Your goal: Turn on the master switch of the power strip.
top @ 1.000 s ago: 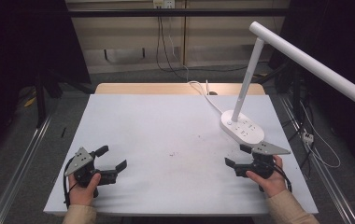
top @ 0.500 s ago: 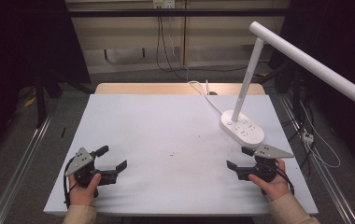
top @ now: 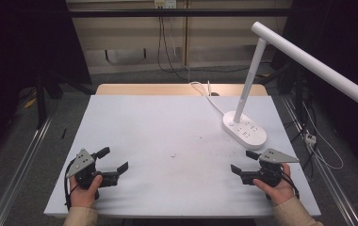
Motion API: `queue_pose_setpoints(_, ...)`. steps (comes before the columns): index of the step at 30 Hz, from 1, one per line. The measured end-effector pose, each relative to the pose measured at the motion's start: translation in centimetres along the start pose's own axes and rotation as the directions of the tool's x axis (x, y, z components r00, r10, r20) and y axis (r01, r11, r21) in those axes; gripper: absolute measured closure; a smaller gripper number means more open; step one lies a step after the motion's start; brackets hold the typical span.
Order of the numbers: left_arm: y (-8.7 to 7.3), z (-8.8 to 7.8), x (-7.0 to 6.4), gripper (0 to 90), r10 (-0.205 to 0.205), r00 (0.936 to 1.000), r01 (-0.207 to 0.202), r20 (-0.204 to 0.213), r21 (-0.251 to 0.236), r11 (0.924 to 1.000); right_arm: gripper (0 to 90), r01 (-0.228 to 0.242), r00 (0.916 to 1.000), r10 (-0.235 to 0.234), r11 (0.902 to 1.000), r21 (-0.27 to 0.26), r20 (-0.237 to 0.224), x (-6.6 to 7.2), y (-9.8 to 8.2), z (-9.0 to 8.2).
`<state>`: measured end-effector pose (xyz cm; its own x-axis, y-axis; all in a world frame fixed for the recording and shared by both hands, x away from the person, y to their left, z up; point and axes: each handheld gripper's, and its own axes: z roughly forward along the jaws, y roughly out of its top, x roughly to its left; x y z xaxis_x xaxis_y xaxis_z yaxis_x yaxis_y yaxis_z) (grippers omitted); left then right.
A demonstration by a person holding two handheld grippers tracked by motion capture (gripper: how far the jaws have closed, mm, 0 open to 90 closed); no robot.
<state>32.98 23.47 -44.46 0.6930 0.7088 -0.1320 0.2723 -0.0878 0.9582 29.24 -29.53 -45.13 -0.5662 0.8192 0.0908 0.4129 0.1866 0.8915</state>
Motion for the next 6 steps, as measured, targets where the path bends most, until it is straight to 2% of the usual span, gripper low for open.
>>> queue_pose_setpoints(6,0.04,0.12,-0.07,4.1,0.002,1.0000,-0.002,0.002,0.010,0.9999,13.9,0.008,1.0000,-0.008,1.0000,0.000,0.003,0.11,-0.02,-0.16)
